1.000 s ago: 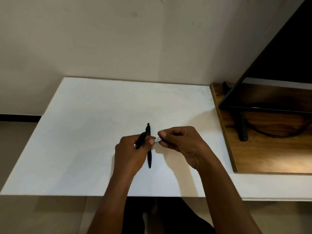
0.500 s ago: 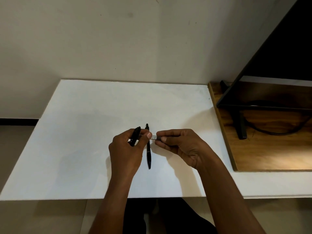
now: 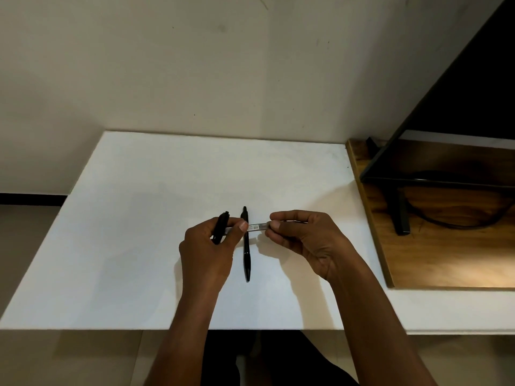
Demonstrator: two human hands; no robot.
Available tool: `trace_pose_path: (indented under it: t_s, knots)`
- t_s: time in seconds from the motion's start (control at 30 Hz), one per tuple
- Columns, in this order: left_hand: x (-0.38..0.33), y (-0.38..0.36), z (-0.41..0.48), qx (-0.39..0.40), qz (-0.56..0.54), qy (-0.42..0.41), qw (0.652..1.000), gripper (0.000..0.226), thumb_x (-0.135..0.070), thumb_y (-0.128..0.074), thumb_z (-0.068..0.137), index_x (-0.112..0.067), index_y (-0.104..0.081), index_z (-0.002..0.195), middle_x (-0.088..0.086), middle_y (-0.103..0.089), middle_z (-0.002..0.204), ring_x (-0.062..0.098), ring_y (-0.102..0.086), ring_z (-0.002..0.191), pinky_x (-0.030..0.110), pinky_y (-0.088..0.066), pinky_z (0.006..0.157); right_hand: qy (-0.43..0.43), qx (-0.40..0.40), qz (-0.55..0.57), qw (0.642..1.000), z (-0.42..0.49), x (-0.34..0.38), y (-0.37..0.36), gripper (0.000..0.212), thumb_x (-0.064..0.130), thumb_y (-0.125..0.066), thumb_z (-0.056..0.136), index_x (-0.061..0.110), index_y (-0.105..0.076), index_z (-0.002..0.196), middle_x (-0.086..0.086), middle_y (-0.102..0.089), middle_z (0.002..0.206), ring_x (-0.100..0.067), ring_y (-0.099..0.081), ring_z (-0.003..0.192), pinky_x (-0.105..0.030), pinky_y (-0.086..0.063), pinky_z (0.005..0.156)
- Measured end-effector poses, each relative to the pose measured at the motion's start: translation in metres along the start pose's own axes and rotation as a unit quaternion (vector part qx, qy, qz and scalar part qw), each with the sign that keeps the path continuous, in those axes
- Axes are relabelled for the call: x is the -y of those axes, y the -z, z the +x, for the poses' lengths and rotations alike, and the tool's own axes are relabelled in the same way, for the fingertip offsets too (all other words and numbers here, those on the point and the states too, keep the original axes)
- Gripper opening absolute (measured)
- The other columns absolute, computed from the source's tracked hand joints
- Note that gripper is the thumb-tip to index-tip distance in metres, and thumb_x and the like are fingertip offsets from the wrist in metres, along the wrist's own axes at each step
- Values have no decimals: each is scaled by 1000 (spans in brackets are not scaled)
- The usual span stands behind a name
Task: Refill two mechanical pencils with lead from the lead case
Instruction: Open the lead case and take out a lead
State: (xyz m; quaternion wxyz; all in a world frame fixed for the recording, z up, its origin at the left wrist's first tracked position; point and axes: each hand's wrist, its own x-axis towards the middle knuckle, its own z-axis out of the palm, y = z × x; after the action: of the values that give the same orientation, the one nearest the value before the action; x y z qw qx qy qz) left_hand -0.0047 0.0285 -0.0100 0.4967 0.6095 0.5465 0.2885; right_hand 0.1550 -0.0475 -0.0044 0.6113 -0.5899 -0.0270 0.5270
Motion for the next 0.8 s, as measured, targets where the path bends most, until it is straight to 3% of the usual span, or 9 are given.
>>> trace_pose_path:
  t_s: [0.2, 0.37, 0.47, 0.8]
  knots:
    - [2, -1, -1, 42, -8, 29, 999, 16, -36, -71, 85, -23, -79, 89, -6, -71, 72, 12, -55, 62, 27, -42, 66, 56, -14, -8, 998, 1, 0, -1, 8, -8, -75, 79, -3, -75, 85, -19, -77, 80, -28, -76, 71, -28, -63, 69]
    - [4, -1, -1, 94, -3, 41, 995, 19, -34, -67, 89, -21, -78, 80, -20, -60, 46, 1, -52, 41, 13, -41, 49, 97, -15, -41, 994, 0, 0, -3, 4, -3, -75, 82, -1, -76, 85, -17, -77, 77, -24, -75, 67, -25, -61, 66]
    - [5, -2, -1, 95, -8, 42, 995, 20, -33, -67, 90, -21, -78, 78, -19, -66, 53, 1, -52, 41, 18, -42, 53, 115, -20, -47, 992, -1, 1, -4, 9, -1, -76, 82, -4, -74, 90, -18, -76, 76, -24, -74, 66, -25, -61, 65]
    - [3, -1, -3, 97, -24, 42, 994, 18, -31, -65, 91, -21, -77, 83, -9, -75, 73, -1, -54, 43, 12, -43, 48, 152, -7, -55, 987, -2, 2, -7, 10, -5, -73, 85, -2, -73, 95, -20, -77, 79, -25, -75, 71, -25, -61, 67]
